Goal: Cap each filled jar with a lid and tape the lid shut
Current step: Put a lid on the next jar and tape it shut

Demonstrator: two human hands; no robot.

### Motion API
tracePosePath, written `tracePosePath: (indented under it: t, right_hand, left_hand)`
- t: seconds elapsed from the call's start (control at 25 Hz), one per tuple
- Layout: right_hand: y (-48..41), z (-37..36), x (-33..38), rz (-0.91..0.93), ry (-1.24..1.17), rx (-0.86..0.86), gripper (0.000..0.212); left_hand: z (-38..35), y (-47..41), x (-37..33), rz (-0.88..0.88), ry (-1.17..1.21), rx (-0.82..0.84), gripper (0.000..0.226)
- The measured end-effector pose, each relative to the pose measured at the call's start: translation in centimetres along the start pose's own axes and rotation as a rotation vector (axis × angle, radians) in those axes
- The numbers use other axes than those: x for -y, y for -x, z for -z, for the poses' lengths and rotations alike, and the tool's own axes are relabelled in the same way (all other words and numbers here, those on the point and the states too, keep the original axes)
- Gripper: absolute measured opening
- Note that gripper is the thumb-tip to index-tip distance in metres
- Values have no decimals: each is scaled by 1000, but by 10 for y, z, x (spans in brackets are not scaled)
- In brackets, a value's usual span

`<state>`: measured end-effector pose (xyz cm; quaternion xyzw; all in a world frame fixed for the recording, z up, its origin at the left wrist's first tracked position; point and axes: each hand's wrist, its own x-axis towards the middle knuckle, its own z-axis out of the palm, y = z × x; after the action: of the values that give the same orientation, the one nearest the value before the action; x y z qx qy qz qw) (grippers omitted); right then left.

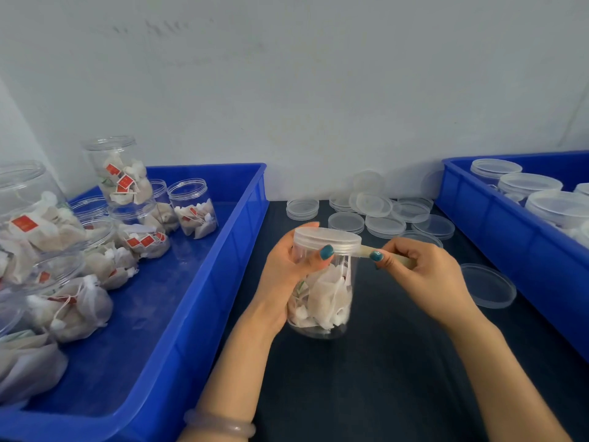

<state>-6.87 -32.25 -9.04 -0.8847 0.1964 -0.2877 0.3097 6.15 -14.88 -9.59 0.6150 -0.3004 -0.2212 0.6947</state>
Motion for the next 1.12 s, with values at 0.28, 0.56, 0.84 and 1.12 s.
tracePosePath:
  t: [0.28,0.56,0.84,1.12]
  right_hand:
    - [1,0,4,-14,-85,17,58]
    - [-1,0,-5,-46,-107,163,57]
    - [-1,-7,-5,48,45,50,66]
    - [1,-9,-4,208,250,-101,26]
  left_hand:
    - [4,5,1,43,101,169,101]
    - [4,-1,8,-27,-124,178,89]
    - [7,1,6,-167,-328,123,88]
    - [-15,-2,-32,-125,-1309,-65,120]
